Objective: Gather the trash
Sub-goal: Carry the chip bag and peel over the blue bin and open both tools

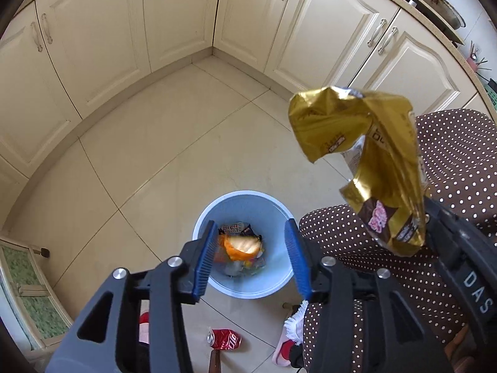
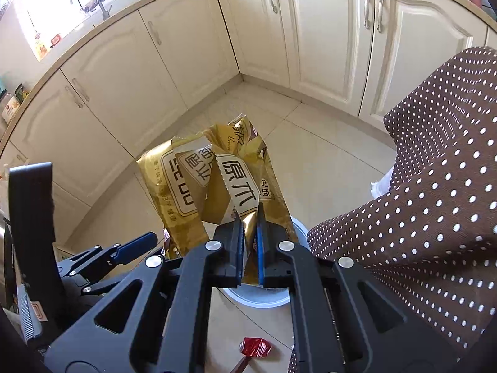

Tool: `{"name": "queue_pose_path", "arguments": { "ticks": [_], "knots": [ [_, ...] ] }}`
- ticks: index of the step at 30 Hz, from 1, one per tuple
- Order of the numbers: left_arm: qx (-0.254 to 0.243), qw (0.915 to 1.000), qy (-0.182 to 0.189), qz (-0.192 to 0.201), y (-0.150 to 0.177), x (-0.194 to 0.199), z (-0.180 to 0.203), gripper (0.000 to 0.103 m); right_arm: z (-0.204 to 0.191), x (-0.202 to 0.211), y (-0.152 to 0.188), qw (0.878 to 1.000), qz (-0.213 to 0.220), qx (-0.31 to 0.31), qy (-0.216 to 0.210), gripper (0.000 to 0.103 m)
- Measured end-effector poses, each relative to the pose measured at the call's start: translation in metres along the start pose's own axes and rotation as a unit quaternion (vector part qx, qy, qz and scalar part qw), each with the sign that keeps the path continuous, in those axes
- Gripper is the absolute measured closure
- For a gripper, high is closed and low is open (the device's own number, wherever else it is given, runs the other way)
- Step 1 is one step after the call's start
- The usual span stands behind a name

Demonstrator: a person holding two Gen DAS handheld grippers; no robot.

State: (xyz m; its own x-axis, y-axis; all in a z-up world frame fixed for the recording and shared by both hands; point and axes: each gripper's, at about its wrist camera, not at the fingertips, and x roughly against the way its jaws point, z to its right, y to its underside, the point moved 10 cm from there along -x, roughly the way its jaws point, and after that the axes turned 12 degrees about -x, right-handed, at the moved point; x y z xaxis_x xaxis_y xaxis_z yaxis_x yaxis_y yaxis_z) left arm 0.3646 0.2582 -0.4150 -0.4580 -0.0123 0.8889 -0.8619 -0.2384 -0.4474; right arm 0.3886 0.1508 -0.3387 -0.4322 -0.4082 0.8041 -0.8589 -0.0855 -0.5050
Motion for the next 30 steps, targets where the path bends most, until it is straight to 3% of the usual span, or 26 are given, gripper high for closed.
{"name": "queue_pose_path", "arguments": {
  "ticks": [27, 30],
  "knots": [
    [0.031, 0.9994, -0.011, -0.008, 0.011, -0.001, -0.027, 0.054, -0.001, -0.035, 0.008, 1.0, -0.026, -0.014, 0.005, 0.095],
    [0.032, 0.9994, -0.011, -0.007, 0.01, 0.0, -0.027, 0.054, 0.0, -0.037, 0.008, 1.0, -0.026, -0.012, 0.008, 0.091]
  ]
}}
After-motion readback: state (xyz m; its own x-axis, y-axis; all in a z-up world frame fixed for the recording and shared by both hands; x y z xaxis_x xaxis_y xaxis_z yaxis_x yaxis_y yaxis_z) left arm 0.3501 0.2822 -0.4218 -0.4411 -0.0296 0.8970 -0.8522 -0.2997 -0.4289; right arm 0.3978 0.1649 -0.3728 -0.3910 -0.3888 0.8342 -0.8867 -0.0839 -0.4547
